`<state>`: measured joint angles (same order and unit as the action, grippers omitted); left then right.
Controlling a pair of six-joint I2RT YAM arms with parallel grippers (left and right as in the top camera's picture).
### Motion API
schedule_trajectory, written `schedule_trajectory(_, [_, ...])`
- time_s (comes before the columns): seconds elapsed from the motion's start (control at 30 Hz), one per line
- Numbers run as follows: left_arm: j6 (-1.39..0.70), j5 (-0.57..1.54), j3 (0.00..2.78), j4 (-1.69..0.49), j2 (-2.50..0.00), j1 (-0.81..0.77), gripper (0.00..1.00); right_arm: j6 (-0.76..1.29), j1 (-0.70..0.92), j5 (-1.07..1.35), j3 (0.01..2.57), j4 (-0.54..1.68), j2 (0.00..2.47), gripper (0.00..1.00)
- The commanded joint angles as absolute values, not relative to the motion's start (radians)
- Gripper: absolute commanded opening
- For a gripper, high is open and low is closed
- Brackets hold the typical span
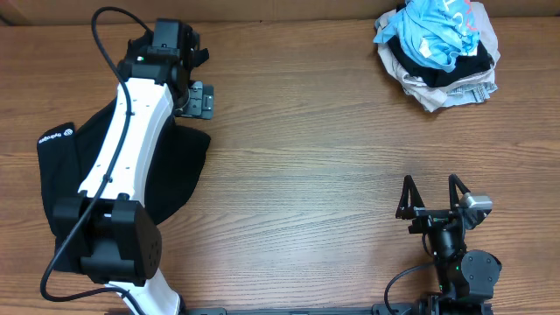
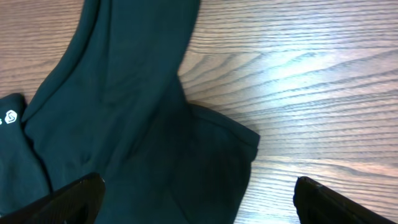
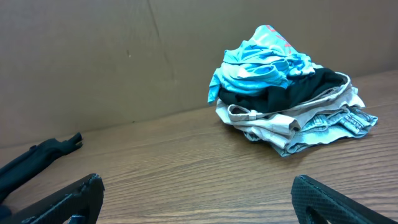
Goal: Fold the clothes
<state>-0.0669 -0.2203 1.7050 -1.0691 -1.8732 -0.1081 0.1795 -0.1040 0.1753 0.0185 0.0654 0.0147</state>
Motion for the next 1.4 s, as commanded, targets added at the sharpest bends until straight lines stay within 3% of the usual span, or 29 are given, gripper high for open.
schedule_trajectory(0.0, [-0.048, -0.21, 1.723, -1.069, -1.879, -0.092, 1.0, 0.183, -0.099, 0.167, 0.008, 0.064, 0.003, 1.0])
schedule_trajectory(0.2, [-0.048, -0.209, 1.723, -1.069, -1.745, -0.117, 1.0, 0.183, -0.099, 0.166, 0.008, 0.064, 0.003, 1.0])
schedule_trajectory(0.47, [-0.049, -0.206, 1.659, -1.052, -1.363, -0.044, 1.0, 0.183, -0.099, 0.167, 0.008, 0.064, 0.003, 1.0])
schedule_trajectory(0.67, [-0.093, 0.061, 1.143, -0.555, -0.986, 0.099, 1.0, 0.183, -0.099, 0.167, 0.008, 0.064, 0.003, 1.0])
schedule_trajectory(0.93, [-0.094, 0.132, 0.485, 0.048, -0.591, 0.101, 1.0, 0.183, -0.099, 0.167, 0.008, 0.064, 0.003, 1.0])
schedule_trajectory(1.17, [-0.136, 0.131, 0.154, 0.197, -0.344, 0.1, 1.0, 0.183, -0.099, 0.167, 0.008, 0.064, 0.003, 1.0])
schedule_trajectory(1.37, [-0.134, 0.117, 0.041, 0.186, -0.192, 0.1, 1.0, 0.183, -0.099, 0.167, 0.008, 0.064, 0.003, 1.0])
